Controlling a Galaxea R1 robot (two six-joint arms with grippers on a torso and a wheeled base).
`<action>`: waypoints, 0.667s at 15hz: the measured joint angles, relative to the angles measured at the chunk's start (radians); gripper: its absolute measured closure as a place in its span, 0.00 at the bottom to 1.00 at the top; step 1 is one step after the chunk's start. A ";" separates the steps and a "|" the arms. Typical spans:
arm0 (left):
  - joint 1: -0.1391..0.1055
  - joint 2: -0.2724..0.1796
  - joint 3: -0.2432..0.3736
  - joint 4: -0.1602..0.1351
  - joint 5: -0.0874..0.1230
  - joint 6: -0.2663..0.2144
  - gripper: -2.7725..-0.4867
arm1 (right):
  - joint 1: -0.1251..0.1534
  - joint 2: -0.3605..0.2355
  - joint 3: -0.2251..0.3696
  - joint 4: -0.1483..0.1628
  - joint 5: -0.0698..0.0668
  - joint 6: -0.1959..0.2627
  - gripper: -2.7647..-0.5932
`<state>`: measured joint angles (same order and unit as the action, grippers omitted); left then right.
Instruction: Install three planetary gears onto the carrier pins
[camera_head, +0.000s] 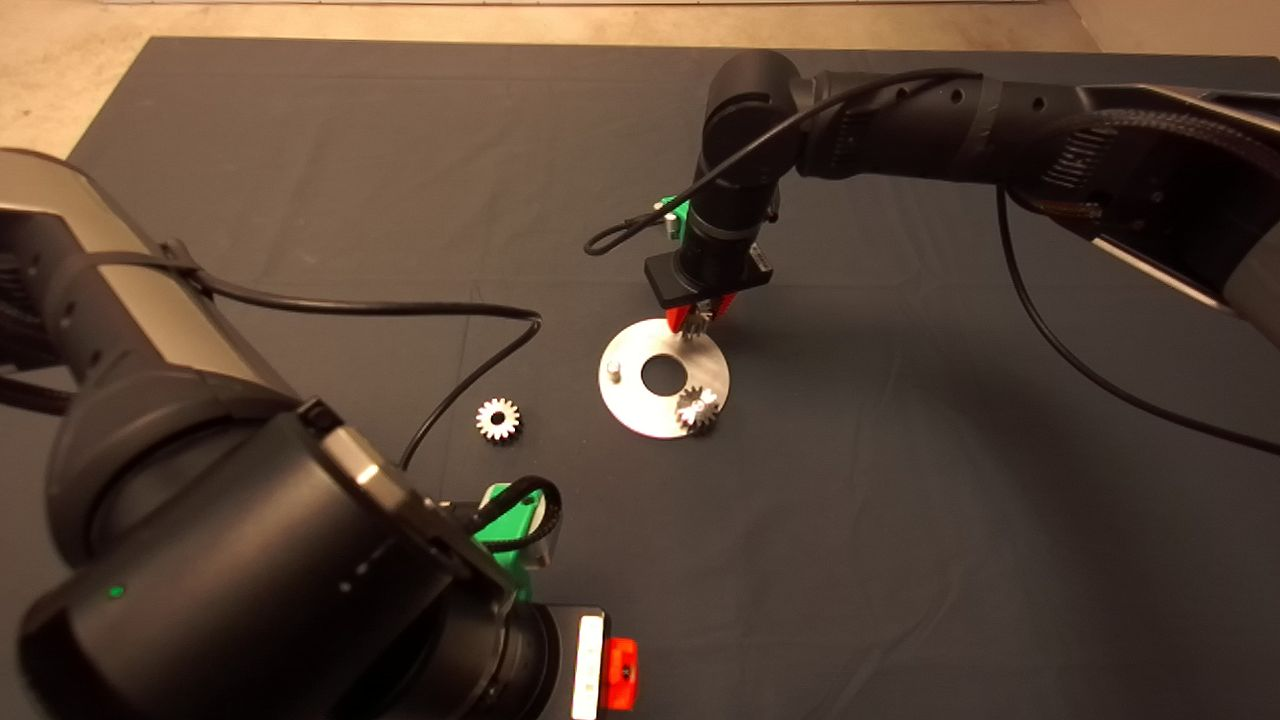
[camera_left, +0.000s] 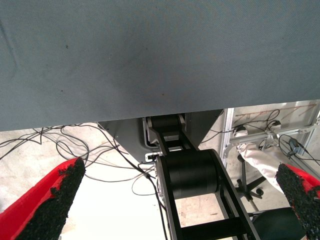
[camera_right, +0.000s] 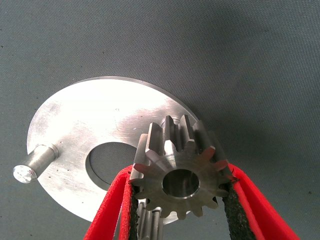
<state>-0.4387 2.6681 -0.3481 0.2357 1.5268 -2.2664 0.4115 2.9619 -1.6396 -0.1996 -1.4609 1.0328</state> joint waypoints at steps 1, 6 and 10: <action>0.000 0.000 0.000 0.000 0.000 0.000 0.00 | 0.000 0.000 0.000 0.000 0.001 0.000 0.84; 0.000 0.000 0.000 0.000 0.000 0.000 0.00 | 0.000 0.000 0.000 0.000 0.001 0.000 0.84; 0.000 0.000 0.000 0.000 0.000 0.000 0.00 | 0.000 0.000 0.001 0.000 0.001 0.000 0.84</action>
<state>-0.4387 2.6681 -0.3481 0.2357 1.5268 -2.2664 0.4113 2.9623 -1.6381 -0.1991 -1.4601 1.0329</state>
